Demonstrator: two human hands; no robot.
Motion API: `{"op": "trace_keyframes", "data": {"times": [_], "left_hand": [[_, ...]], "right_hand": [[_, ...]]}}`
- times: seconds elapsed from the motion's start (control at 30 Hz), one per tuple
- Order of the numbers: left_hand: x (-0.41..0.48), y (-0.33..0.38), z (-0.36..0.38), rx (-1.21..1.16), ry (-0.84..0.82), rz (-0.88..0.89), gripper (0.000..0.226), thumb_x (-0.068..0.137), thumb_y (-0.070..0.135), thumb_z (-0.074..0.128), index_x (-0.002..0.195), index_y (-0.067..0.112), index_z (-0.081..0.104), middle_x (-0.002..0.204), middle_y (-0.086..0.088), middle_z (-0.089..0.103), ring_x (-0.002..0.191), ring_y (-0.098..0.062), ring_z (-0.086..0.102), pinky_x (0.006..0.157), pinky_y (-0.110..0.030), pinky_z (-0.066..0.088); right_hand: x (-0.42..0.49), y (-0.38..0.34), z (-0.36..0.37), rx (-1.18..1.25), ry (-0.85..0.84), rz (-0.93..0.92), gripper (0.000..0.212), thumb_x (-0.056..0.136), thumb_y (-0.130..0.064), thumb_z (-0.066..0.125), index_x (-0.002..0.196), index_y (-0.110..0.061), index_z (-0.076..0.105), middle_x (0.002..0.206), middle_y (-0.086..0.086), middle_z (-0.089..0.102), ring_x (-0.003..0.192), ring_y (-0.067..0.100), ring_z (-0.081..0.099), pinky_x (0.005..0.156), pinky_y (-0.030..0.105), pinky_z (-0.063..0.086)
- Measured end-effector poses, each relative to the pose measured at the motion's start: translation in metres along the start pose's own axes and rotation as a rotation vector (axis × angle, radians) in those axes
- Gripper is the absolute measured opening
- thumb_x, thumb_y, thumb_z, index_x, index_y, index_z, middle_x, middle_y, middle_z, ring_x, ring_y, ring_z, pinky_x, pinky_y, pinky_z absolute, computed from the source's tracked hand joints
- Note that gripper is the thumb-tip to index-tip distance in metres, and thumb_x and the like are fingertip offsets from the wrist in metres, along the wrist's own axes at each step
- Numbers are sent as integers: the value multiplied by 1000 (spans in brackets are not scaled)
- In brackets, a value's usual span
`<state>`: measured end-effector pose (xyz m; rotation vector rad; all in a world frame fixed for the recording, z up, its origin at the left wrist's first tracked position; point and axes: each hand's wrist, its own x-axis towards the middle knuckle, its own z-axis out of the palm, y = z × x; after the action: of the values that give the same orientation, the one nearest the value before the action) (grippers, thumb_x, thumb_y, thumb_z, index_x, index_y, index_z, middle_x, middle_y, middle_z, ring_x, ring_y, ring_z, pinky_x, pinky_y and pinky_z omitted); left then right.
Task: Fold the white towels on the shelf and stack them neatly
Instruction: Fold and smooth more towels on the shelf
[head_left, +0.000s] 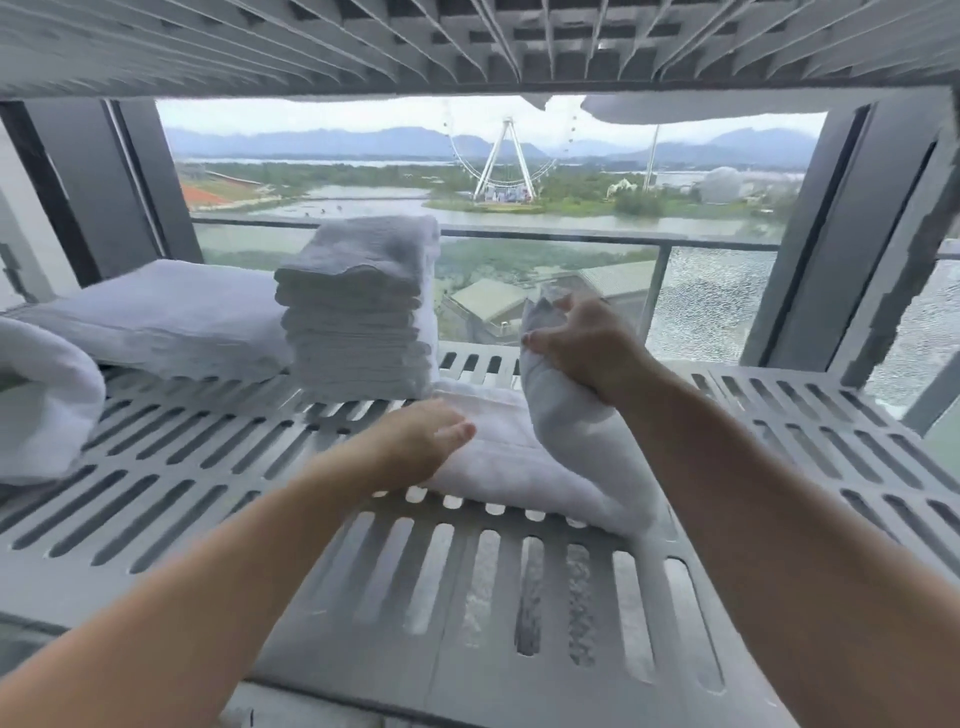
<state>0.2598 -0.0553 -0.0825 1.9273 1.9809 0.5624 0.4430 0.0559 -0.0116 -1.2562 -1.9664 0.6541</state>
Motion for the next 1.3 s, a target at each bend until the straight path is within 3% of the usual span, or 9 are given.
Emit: {"op": "trace_keyframes", "data": {"times": [0.13,0.23,0.43,0.57,0.7,0.87,1.0,1.17,1.3], "left_hand": [[-5,-21,-10,-580,80,-158,21,102,36,50,95,22,64,99,3,63,91,-16,56,82,-29,41],[1,-29,-14,-916,107,-272,39,103,37,47,115,7,68,121,-11,68,106,-20,62,103,-41,47],[1,-40,-31,-1405,58,-340,58,105,49,32,114,1,63,86,-10,67,88,-23,61,81,-30,50],[1,-50,-38,-1375,-4,-305,65,103,56,26,92,7,68,73,-5,71,79,-21,62,68,-29,48],[10,-52,-47,-1285,-44,-324,71,94,70,36,102,8,70,92,-7,77,88,-23,67,77,-37,50],[22,-57,-39,-1175,-75,-211,14,82,28,70,90,19,78,92,2,76,80,-13,68,73,-32,46],[22,-65,-43,-1037,-44,-148,59,78,-7,70,129,17,53,92,-3,73,68,-13,73,56,-25,55],[18,-59,-47,-600,227,-90,42,84,1,68,123,13,62,102,-4,70,86,-20,68,69,-28,55],[2,-45,-47,-281,538,33,16,87,20,61,99,28,68,86,13,68,81,-9,62,74,-25,42]], "right_hand": [[3,-30,51,-261,31,-26,30,85,-37,63,82,-7,63,87,14,67,88,33,67,68,29,43],[6,-46,83,-321,0,-3,32,89,-35,56,91,-6,69,98,21,69,92,36,64,69,28,38],[-5,-66,117,-244,-69,83,42,98,-37,51,109,-1,69,114,27,66,102,39,64,76,35,46],[-30,-63,119,188,-22,179,57,95,-50,39,127,-8,61,122,24,64,105,42,65,68,45,51],[-53,-51,127,-131,71,-56,38,105,-25,36,116,-13,71,125,9,68,117,25,57,91,27,38],[-83,-46,117,141,142,-103,53,104,-47,27,131,-19,62,119,6,71,111,21,64,95,34,45],[-104,-35,121,-351,0,-188,53,105,-38,35,151,-13,38,133,13,63,126,31,55,106,41,41],[-125,-25,139,-630,-135,-299,78,98,-43,43,158,-3,11,166,11,14,155,22,0,125,41,-3],[-126,-26,151,-737,-118,-188,74,101,-30,36,158,-2,-2,166,17,-6,153,30,-12,124,44,-7]]}}
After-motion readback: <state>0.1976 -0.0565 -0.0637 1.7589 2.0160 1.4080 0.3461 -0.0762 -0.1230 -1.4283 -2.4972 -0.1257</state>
